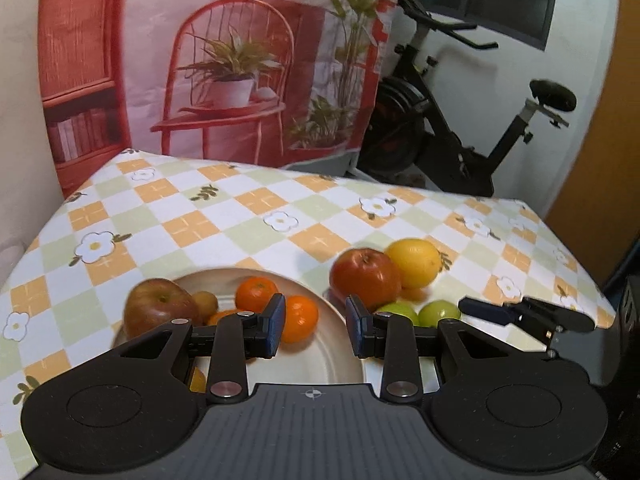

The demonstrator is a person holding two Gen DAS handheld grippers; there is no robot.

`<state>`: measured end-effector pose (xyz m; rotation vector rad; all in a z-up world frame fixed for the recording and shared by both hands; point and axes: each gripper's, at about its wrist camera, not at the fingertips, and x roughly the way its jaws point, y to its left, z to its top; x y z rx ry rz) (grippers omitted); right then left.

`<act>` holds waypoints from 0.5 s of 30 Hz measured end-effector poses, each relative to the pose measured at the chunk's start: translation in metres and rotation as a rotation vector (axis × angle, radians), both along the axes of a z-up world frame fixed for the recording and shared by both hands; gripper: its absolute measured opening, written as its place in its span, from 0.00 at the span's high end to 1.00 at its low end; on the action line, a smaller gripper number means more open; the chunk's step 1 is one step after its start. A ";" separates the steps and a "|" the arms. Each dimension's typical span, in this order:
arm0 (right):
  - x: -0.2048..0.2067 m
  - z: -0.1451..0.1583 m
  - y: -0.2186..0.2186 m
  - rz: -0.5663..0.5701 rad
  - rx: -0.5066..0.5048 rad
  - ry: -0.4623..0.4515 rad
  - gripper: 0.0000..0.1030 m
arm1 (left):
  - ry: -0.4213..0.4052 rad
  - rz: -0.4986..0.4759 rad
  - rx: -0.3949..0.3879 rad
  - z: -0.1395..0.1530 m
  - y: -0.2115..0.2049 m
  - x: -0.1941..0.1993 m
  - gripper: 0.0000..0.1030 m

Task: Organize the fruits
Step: 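Move both tools back to the green apples beside the plate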

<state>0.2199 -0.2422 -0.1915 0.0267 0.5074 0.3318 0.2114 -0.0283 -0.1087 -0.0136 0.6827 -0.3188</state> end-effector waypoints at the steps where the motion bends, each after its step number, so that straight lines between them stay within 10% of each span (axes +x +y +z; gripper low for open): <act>1: 0.001 -0.001 0.000 -0.007 -0.002 0.003 0.54 | 0.006 0.002 0.000 -0.002 -0.002 0.000 0.66; 15: 0.006 -0.006 0.000 -0.002 -0.006 0.044 0.57 | 0.034 -0.037 0.001 -0.008 -0.018 0.003 0.65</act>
